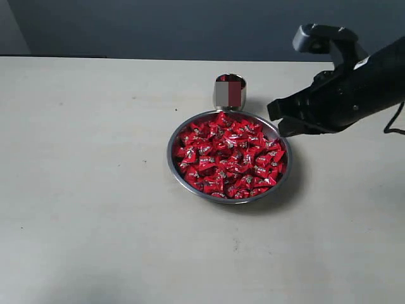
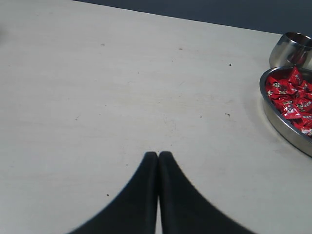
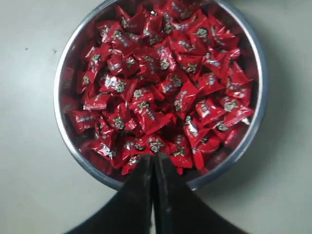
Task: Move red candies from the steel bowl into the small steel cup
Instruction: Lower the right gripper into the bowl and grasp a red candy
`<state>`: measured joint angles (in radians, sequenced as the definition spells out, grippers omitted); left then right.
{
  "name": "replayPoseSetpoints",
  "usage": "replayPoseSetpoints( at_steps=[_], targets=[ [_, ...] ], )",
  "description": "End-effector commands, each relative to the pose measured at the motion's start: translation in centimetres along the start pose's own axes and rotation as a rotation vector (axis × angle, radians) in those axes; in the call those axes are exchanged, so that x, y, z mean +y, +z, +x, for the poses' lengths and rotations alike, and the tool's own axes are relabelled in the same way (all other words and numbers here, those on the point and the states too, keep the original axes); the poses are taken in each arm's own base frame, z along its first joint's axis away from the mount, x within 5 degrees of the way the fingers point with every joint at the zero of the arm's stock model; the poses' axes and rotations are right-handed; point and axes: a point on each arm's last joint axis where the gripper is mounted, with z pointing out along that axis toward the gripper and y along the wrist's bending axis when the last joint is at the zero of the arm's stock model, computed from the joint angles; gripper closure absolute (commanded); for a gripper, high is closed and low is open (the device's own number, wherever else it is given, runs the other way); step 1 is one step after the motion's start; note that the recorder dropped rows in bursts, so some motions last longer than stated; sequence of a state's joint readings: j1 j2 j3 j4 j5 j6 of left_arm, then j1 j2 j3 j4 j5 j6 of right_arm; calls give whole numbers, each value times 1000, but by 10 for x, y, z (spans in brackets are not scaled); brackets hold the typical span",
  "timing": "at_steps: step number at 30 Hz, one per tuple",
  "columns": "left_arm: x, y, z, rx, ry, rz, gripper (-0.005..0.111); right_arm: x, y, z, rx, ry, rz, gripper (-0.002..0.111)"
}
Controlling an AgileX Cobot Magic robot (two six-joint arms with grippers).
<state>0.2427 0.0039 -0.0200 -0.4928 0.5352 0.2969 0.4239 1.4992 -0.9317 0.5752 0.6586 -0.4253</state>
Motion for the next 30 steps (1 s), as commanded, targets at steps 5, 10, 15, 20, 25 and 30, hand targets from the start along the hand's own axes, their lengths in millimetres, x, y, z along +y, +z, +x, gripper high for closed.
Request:
replayPoseSetpoints(
  at_steps=[5,10,15,20,25,30],
  targets=[
    [0,0,-1,-10,-2,-4,106,-15,54,2,111,-33,-54,82],
    [0,0,-1,-10,-2,-4,106,-21,75,0,156,-48,-64,68],
    [0,0,-1,-10,-2,-4,106,-26,92,1,214,-41,-80,68],
    [0,0,-1,-10,-2,-4,106,-20,107,4,265,-96,-82,68],
    [0,0,-1,-10,-2,-4,106,-7,119,4,295,-184,-79,68],
    [0,0,-1,-10,-2,-4,106,-6,130,7,312,-209,-67,70]
  ],
)
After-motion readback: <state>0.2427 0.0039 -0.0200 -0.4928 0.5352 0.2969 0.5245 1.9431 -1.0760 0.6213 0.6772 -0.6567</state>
